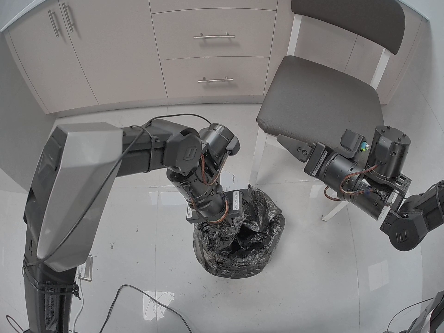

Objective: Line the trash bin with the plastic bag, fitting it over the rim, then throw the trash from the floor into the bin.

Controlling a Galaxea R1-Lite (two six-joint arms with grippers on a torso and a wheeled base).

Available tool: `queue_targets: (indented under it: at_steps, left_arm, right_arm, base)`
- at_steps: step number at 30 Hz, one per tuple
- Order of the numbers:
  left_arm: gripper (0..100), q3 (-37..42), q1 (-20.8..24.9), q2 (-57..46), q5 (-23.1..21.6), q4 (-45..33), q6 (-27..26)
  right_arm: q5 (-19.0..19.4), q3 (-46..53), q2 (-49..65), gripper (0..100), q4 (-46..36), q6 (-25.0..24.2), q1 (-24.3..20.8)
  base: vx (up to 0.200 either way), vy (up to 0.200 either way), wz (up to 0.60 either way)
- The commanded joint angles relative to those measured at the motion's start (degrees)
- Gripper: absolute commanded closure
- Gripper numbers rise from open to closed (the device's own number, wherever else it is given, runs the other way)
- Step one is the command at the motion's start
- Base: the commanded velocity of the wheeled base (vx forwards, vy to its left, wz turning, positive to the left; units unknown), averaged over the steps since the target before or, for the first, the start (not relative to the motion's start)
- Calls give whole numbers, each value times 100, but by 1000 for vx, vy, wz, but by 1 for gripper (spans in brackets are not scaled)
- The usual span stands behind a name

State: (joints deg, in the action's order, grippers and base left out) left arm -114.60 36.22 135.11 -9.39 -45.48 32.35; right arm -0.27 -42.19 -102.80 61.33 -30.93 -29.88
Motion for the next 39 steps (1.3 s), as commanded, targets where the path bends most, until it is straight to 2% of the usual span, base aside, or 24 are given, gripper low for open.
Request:
queue_targets:
  at_steps: [1, 19, 20, 30, 39]
  left_arm:
    - [100, 1, -27, 270, -2, 101, -36]
    - [100, 1, -45, 552, 7, 488, -36]
    - [0, 1, -45, 569, 7, 514, -36]
    - [0, 1, -124, 666, 69, 839, 17]
    - [0, 1, -97, 886, 534, 1147, 87]
  right_arm:
    - [-8, 0, 6, 0, 2, -1, 0]
    - [-8, 9, 6, 0, 10, 8, -9]
    - [-8, 9, 15, 0, 10, 8, 0]
    - [-8, 36, -3, 0, 10, 8, -9]
    - [-8, 53, -12, 0, 10, 61, -9]
  base:
    - [0, 0, 0]
    - [0, 0, 0]
    - [0, 0, 0]
    - [0, 0, 0]
    - [0, 0, 0]
